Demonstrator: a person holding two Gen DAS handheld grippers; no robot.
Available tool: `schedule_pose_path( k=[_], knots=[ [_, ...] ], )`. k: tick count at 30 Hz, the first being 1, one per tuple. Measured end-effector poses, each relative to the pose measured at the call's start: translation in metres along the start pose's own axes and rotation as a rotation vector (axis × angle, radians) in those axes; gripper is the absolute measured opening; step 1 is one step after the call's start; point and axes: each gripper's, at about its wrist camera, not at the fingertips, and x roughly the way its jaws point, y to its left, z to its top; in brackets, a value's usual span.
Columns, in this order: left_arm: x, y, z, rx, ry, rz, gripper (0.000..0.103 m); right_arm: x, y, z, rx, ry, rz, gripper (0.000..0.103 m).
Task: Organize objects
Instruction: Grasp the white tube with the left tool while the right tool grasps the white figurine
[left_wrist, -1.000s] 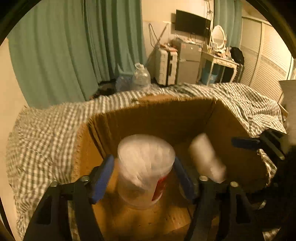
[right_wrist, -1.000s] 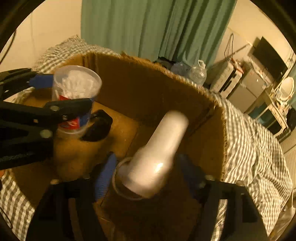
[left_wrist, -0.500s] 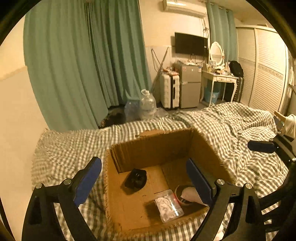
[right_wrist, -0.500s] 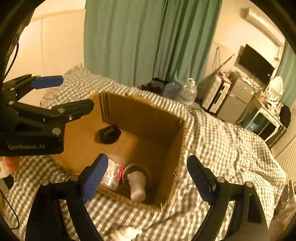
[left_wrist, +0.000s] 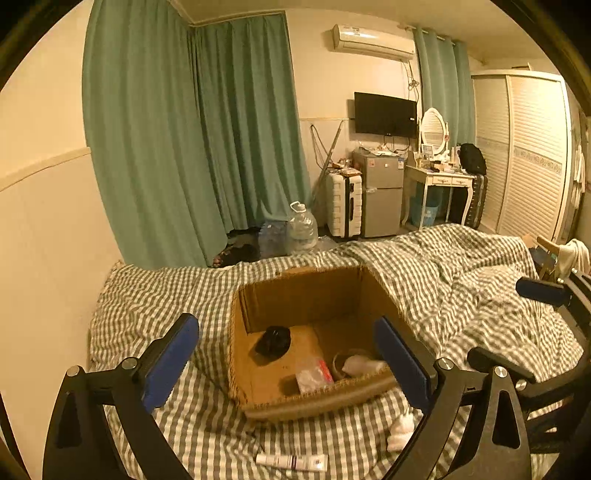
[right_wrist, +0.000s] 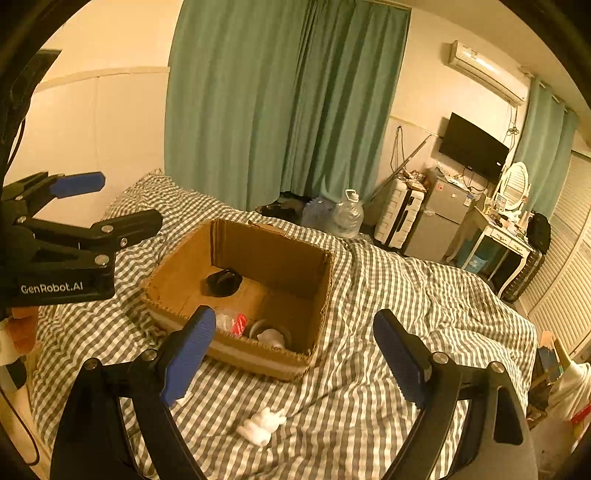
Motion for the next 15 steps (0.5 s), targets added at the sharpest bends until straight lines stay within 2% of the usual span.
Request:
schedule_pose_path(
  k=[9, 15],
  knots=[
    [-0.011, -0.005, -0.047, -0.005, 0.030, 0.054, 0.099, -0.013, 0.011, -0.033, 0.028, 0.008, 0.007, 0.087],
    [0.007, 0.004, -0.088, -0.056, 0.080, 0.093, 0.099, 0.012, 0.019, -0.064, 0.064, 0.066, 0.017, 0.087]
  ],
)
